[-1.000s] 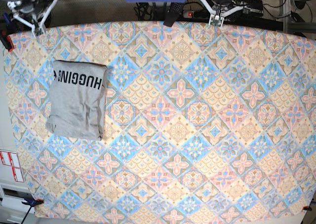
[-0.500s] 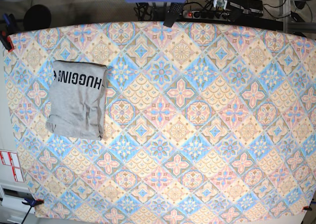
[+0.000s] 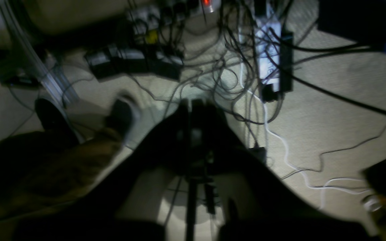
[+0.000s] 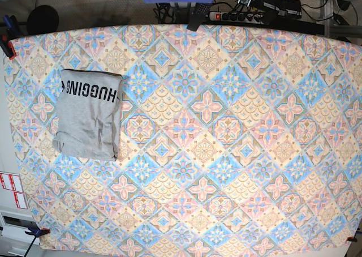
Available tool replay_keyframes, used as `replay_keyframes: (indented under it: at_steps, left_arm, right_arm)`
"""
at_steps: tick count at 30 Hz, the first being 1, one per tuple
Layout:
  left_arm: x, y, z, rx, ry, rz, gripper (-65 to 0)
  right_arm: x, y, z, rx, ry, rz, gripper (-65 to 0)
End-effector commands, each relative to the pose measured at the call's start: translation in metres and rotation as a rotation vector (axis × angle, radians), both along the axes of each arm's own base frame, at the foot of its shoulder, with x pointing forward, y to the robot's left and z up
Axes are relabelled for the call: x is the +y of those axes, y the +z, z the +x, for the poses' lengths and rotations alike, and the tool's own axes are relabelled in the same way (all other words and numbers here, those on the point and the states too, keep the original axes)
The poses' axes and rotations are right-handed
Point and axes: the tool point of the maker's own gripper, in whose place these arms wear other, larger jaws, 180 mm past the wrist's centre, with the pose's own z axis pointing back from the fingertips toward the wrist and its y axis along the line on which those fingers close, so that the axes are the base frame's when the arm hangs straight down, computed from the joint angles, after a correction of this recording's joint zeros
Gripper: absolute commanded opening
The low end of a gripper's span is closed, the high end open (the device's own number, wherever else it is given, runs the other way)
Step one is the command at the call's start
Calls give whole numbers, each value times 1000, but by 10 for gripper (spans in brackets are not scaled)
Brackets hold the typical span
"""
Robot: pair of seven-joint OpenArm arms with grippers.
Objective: Fold the T-shirt properly
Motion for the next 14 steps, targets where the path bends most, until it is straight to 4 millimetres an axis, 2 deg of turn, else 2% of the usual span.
replay_keyframes:
  at_steps: [1, 4, 11, 14]
  left_arm:
    - [-2, -2, -6, -5, -14, -4, -650]
    - [-8, -12, -6, -24, -57, -13, -650]
    - [-14, -23, 23, -92, -94, -20, -650]
    - [-22, -24, 34, -110, -89, -28, -650]
  right_arm:
    - [-4, -1, 14, -37, -18, -1, -650]
    - [1, -5, 37, -69, -32, 11, -650]
    - [-28, -17, 44, -39, -41, -160, -650]
    - [-34, -20, 65, -61, -47, -195, -650]
